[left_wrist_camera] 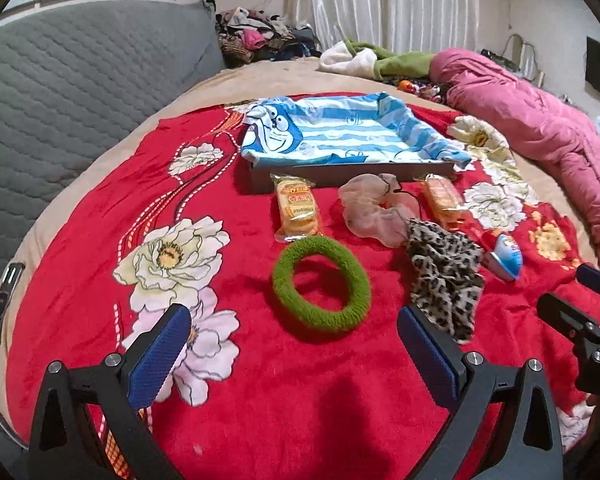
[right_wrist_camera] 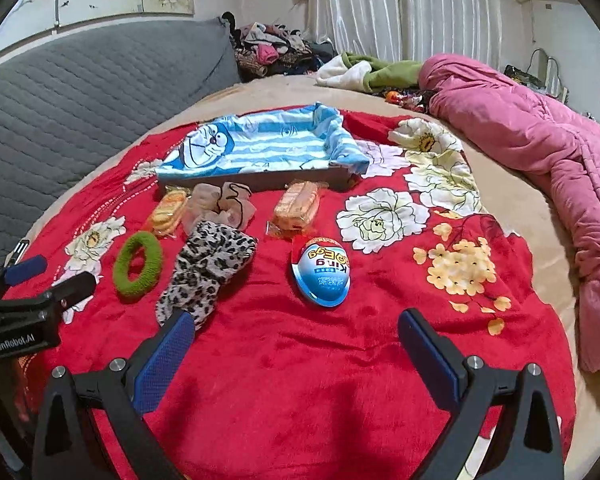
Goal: Organize objects
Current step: 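Grasp the green fuzzy ring with the left tool while the right tool grasps the blue King Egg, then lift the green ring with the left tool while the right tool lifts the King Egg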
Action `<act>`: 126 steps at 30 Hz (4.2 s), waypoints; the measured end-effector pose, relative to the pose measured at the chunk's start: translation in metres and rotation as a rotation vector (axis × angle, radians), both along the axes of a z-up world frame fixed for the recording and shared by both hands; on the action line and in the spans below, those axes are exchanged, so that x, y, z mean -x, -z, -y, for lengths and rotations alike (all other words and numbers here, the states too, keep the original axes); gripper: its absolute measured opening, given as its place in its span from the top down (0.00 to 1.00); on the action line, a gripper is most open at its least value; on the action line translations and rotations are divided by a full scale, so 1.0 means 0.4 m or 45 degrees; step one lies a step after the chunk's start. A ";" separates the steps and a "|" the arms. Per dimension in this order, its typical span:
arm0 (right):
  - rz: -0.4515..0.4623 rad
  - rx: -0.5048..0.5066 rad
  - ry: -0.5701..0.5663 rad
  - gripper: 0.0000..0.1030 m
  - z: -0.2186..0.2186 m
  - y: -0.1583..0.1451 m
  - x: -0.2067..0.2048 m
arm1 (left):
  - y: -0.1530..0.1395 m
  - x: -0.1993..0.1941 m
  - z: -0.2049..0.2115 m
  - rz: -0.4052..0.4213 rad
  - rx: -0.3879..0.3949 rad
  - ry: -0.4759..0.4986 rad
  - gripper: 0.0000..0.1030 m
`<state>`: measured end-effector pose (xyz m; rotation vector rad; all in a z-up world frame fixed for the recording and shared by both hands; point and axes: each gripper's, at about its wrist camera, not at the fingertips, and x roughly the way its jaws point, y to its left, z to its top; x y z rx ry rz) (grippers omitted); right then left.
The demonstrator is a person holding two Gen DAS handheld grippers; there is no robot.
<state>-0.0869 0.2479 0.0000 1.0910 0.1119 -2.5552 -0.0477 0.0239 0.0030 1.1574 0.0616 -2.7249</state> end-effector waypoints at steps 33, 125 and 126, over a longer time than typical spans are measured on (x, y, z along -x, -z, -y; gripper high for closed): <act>0.198 -0.083 0.011 0.06 0.029 0.140 0.223 | 0.120 0.173 0.024 0.120 0.015 0.000 0.00; -0.036 0.029 -0.130 0.48 0.047 -0.088 0.135 | -0.165 0.135 -0.023 -0.129 -0.055 0.160 0.89; -0.037 0.033 -0.130 0.48 0.050 -0.093 0.137 | -0.170 0.136 -0.023 -0.133 -0.053 0.159 0.89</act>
